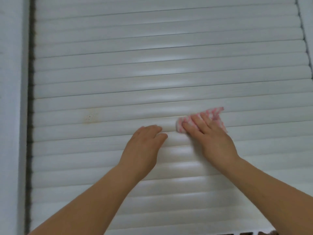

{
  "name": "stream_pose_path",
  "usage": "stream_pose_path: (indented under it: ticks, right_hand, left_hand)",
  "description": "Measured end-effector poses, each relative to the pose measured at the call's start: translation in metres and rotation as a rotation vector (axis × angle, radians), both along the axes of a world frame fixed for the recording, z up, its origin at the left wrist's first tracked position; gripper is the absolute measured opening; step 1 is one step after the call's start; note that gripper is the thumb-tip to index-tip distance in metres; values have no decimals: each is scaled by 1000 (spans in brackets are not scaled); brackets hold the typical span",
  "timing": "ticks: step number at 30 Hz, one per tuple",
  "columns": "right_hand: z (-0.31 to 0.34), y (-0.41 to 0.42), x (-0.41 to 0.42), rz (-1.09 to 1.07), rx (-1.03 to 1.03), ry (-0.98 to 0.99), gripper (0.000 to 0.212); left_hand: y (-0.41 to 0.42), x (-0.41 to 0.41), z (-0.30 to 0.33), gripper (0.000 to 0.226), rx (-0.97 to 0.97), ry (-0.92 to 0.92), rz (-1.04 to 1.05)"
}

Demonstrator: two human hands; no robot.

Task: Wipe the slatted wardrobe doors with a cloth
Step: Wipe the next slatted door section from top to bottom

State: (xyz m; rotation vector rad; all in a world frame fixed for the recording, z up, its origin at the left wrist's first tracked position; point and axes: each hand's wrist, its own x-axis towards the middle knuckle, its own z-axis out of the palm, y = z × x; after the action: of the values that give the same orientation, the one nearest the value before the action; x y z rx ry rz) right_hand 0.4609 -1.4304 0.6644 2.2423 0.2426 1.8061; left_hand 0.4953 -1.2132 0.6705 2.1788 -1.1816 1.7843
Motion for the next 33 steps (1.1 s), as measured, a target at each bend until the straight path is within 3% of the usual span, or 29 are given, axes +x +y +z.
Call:
stream_pose_path:
  ticks: [5, 12, 19, 22, 33]
  right_hand:
    - [70, 24, 12, -74, 206, -17, 55]
    - [61, 88, 35, 2, -20, -43, 54]
    - [85, 147, 44, 76, 27, 96, 57]
    - [99, 179, 46, 82, -9, 65, 72]
    - [102, 289, 68, 226, -73, 175, 34]
  left_hand:
    - [34, 8, 6, 51, -29, -28, 28]
    - [70, 14, 15, 53, -76, -38, 66]
    - [106, 22, 21, 50, -155, 16, 121]
    - [120, 26, 20, 51, -181, 35, 132]
    - [179, 37, 4, 56, -168, 152, 219]
